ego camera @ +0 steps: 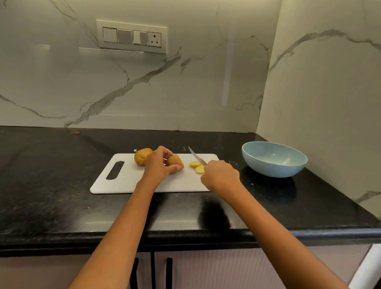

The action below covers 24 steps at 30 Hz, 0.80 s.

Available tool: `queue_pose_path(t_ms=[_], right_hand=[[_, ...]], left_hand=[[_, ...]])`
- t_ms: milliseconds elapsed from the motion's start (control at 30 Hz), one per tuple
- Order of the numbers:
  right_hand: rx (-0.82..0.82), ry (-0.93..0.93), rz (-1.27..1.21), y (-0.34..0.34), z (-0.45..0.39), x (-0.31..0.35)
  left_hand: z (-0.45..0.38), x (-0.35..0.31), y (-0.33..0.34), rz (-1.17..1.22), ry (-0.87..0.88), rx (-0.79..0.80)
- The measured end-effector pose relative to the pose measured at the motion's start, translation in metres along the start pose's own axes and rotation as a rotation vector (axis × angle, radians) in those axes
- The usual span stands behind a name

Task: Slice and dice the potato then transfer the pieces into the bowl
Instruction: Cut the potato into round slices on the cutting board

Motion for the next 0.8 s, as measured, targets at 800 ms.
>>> queue_pose_path(t_ms=[800], right_hand=[[-0.03, -0.054, -0.028, 0.009, -0.004, 0.036]], left_hand=[[0.001, -0.004, -0.002, 0.039, -0.008, -0.074]])
Point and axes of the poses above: each hand's wrist, its own z-axis away from the middle knuckle, its own y-axis out of the palm, x = y × z, the point moved 4 cm from there along -z, towards the middle knuckle, and after that the axes turned 5 degrees about x, right-handed, at the moved point
